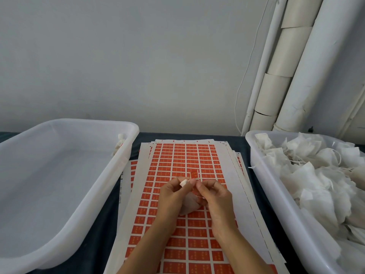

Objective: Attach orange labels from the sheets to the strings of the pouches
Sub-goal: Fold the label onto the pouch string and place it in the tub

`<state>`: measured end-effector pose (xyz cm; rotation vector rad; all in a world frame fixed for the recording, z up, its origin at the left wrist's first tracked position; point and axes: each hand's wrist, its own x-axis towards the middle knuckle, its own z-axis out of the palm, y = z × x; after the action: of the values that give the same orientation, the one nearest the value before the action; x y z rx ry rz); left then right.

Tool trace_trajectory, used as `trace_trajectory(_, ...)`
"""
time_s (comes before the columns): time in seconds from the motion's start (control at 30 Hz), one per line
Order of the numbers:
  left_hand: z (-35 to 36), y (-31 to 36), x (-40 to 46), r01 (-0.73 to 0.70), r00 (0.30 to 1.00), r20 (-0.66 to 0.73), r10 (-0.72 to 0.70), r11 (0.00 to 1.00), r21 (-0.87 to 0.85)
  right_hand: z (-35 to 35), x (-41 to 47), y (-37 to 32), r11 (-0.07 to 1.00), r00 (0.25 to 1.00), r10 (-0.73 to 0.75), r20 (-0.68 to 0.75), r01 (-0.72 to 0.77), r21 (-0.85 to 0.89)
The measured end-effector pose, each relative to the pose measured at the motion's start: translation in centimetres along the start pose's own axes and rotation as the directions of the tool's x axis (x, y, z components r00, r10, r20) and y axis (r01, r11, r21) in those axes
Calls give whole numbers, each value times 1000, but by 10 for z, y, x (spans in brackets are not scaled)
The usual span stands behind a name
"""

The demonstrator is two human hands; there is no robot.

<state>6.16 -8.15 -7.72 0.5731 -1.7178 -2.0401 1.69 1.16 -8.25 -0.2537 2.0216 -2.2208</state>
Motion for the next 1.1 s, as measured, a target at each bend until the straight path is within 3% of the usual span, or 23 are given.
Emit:
trace_trajectory(0.17, 0, 1, 0, 37, 996, -82, -40, 999, -36, -6, 3, 0, 986, 996, -91, -25, 87, -142)
trace_trajectory(0.33, -4, 3, 3, 68, 997, -30, -69, 996, -60, -14, 8, -6, 980, 969, -56, 242, 99, -171)
trace_trajectory(0.4, -5, 2, 3, 62, 998, 5, -61, 997, -54, -15, 8, -9, 957, 954, -99, 282, 169, -237)
trace_trajectory(0.77, -6, 3, 3, 61, 998, 25, -60, 998, -27, -18, 9, -7, 821, 910, -345, 228, 410, -396)
trace_trajectory(1.1, -3, 3, 3, 45, 998, -53, -42, 998, 49, -20, 9, -10, 813, 905, -391, 170, 426, -396)
